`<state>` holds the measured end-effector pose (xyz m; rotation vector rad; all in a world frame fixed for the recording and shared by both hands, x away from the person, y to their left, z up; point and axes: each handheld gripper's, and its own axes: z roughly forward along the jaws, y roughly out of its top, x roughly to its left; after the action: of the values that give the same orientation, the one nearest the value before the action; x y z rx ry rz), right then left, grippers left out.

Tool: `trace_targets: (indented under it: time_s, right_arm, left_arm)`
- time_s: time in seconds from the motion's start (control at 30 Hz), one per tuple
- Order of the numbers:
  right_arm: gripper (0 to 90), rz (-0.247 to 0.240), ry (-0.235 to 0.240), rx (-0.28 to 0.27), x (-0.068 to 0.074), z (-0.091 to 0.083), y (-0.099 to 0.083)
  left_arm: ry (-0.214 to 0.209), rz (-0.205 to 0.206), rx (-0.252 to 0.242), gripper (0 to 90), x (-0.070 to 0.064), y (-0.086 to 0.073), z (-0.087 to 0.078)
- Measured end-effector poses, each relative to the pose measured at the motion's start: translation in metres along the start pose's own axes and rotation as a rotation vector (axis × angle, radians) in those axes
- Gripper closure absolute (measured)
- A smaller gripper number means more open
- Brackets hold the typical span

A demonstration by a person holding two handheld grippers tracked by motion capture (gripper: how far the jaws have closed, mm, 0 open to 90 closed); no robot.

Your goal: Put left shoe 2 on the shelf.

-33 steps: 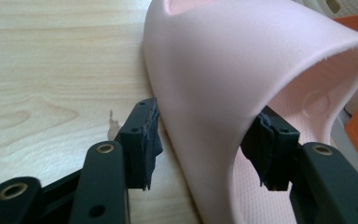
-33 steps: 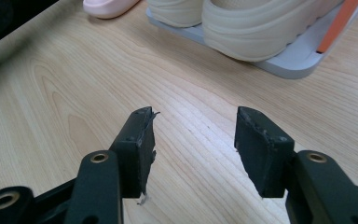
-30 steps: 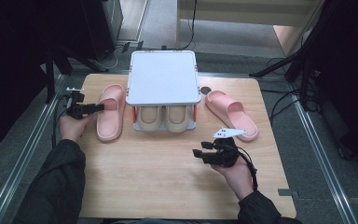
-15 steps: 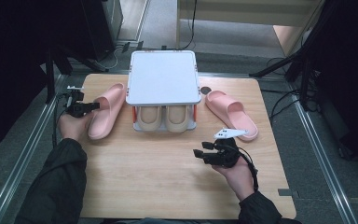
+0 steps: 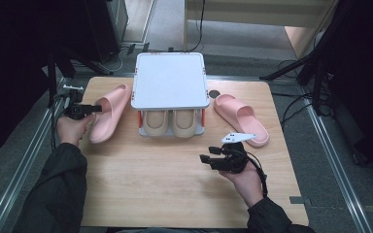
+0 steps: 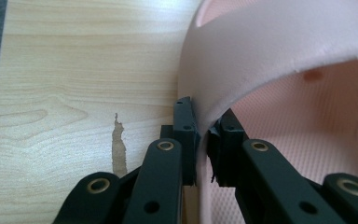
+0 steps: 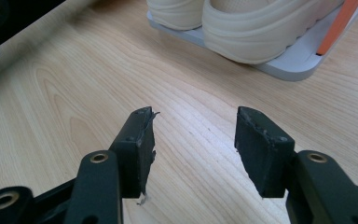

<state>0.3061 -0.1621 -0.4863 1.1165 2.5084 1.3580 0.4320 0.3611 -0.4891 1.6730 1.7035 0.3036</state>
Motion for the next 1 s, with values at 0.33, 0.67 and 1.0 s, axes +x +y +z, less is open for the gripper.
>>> trace_targets:
  time_s: [0.33, 0.67, 1.0]
  right_arm:
    - [47.3, -0.016, 0.027, 0.002, 0.002, 0.006, 0.006]
    - [47.3, -0.024, 0.044, 0.003, 0.003, 0.011, 0.009]
    - [47.0, -0.022, 0.053, 0.006, 0.004, 0.012, 0.01]
  left_arm:
    - [0.003, -0.027, 0.007, 82.5, -0.006, 0.02, -0.019]
    - [0.009, -0.03, -0.008, 82.3, -0.022, 0.054, -0.045]
    - [0.034, 0.024, -0.012, 82.2, -0.048, 0.092, -0.069]
